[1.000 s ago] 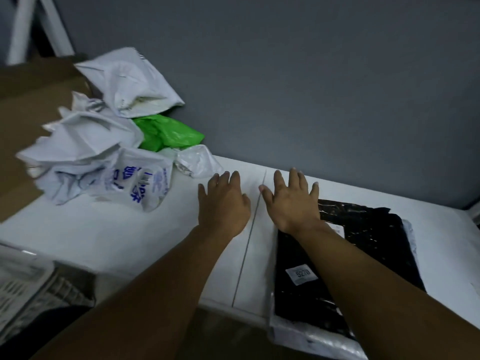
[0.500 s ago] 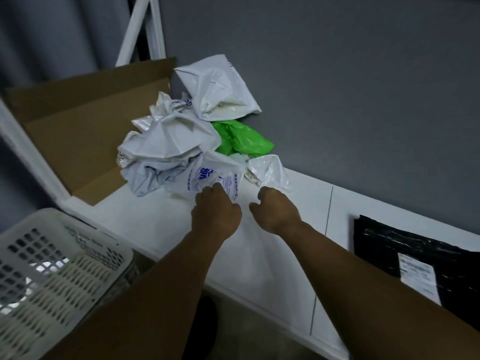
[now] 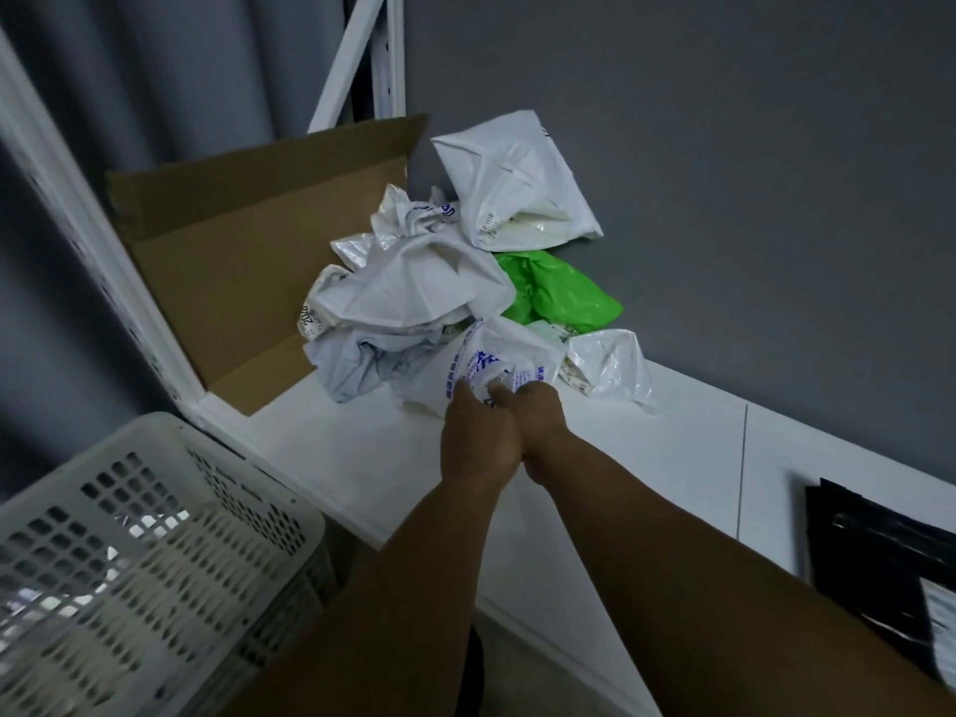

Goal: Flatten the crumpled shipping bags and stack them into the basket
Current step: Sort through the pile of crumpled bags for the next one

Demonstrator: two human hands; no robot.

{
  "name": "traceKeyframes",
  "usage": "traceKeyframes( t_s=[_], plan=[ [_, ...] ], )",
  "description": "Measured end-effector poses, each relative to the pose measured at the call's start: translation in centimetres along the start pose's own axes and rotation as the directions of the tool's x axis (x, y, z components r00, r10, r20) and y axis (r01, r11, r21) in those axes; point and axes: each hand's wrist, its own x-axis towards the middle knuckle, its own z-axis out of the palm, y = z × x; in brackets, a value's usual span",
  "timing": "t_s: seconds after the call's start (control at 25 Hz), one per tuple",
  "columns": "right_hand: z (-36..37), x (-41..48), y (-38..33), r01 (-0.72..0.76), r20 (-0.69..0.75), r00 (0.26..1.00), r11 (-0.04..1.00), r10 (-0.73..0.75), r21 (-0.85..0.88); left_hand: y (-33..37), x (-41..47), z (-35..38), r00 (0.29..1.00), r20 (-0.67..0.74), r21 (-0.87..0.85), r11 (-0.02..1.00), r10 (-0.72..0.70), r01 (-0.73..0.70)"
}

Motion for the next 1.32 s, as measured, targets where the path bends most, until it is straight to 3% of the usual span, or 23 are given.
traceKeyframes(
  t_s=[0.28, 0.4, 0.6, 0.68, 0.88, 1.16, 1.32],
  plan=[
    [-2.8, -1.2, 0.6, -0.021, -0.109, 0.994, 0.995, 0.010, -0.101, 1.0, 0.2, -0.7, 0.997, -0.054, 0.073, 0.996, -0.046, 0.050],
    [-6.4, -3.4, 1.4, 0.030, -0.158, 0.985, 0.975, -0.066, -0.221, 1.6, 0.0, -1.0, 0.992, -0.124, 0.102, 0.994, -0.032, 0.045],
    [-13.7, -8.3, 2.8, 0.123, -0.199, 0.955, 0.903, -0.221, -0.411, 2.9, -2.6, -1.1, 0.979, -0.197, -0.048, 0.998, -0.043, 0.034],
    [-16.4, -10.0, 3.3, 0.169, -0.215, 0.931, 0.872, -0.294, -0.458, 3.1, -3.4, -0.3, 0.990, -0.098, -0.158, 0.984, -0.097, 0.081],
    [-22.5, -13.6, 5.2, 0.289, -0.207, 0.871, 0.805, -0.446, -0.519, 4.9, -6.6, 4.1, 0.991, 0.078, -0.192, 0.973, -0.113, 0.126],
    [-28.4, -15.1, 8.7, 0.311, -0.276, 0.872, 0.894, -0.403, -0.324, 5.1, -8.8, 9.1, 0.965, 0.214, -0.392, 0.891, -0.153, 0.228],
    [-30.7, -13.8, 11.3, 0.222, -0.222, 0.930, 0.928, -0.294, -0.298, 5.2, -9.7, 11.6, 0.915, 0.392, -0.344, 0.906, -0.098, 0.245]
  ],
)
